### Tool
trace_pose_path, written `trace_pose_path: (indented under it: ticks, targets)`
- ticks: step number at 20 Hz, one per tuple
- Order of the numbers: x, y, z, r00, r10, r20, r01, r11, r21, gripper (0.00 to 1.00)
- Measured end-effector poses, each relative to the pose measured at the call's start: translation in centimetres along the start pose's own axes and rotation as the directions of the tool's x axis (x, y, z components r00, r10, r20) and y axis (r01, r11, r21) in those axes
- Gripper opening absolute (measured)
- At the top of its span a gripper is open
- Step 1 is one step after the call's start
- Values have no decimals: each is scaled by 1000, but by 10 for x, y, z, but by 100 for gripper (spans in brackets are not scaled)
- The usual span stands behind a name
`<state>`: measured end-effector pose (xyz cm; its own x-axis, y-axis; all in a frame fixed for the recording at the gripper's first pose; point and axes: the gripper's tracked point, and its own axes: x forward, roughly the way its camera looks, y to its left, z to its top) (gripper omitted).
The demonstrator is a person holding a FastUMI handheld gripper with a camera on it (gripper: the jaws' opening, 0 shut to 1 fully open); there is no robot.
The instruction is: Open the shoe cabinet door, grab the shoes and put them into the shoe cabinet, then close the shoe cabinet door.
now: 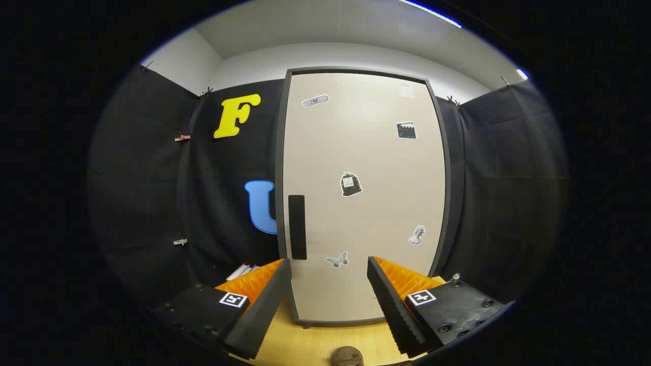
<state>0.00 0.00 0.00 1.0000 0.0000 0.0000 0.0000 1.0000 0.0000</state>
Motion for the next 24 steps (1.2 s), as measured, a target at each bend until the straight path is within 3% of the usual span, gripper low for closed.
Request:
trace_pose_path:
  ticks: [15,24]
  targets:
    - [5,8,-2,1000,3,-1,-3,1000,13,98]
    - [45,32,-12,1000,23,-17,-22,1000,18,98]
